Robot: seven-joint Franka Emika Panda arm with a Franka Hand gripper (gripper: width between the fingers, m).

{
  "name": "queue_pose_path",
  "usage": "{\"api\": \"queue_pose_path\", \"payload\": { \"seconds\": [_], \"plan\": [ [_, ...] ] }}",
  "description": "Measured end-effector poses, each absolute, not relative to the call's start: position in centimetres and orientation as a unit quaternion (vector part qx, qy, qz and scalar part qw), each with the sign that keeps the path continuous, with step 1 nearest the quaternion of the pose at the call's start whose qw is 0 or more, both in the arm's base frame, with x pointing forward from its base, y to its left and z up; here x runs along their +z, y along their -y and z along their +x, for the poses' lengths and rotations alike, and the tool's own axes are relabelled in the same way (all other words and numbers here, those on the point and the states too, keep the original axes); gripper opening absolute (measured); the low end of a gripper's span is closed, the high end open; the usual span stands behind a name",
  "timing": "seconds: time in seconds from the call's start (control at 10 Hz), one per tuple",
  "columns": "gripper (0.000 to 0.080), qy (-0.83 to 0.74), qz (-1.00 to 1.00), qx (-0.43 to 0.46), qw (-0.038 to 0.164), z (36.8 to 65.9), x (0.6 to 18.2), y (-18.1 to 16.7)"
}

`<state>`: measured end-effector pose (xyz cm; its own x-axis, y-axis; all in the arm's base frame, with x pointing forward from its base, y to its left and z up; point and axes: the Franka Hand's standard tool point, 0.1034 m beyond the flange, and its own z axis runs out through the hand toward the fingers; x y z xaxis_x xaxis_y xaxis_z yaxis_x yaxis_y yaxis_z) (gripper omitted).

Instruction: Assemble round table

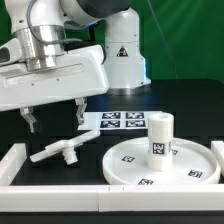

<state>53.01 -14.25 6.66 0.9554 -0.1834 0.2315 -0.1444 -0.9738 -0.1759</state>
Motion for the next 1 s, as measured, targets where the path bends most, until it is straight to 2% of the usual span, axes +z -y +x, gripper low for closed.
{"api": "queue_pose_path", "payload": {
  "seconds": [0.3,0.4,0.5,0.6,0.8,1.0],
  "plan": [
    [0.0649,-0.057,-0.988,-0.125,0.074,53.1,6.7,14.3],
    [0.0649,0.024,-0.989,-0.13,0.061,53.5,7.0,14.1],
    [0.0649,0.076,-0.987,-0.131,0.061,53.4,7.0,13.7],
    [0.0649,0.084,-0.986,-0.13,0.063,53.0,7.1,13.8],
    [0.0649,0.049,-0.988,-0.137,0.047,51.5,7.4,15.4],
    [0.0649,0.054,-0.989,-0.133,0.046,51.5,7.3,15.3]
  ]
}}
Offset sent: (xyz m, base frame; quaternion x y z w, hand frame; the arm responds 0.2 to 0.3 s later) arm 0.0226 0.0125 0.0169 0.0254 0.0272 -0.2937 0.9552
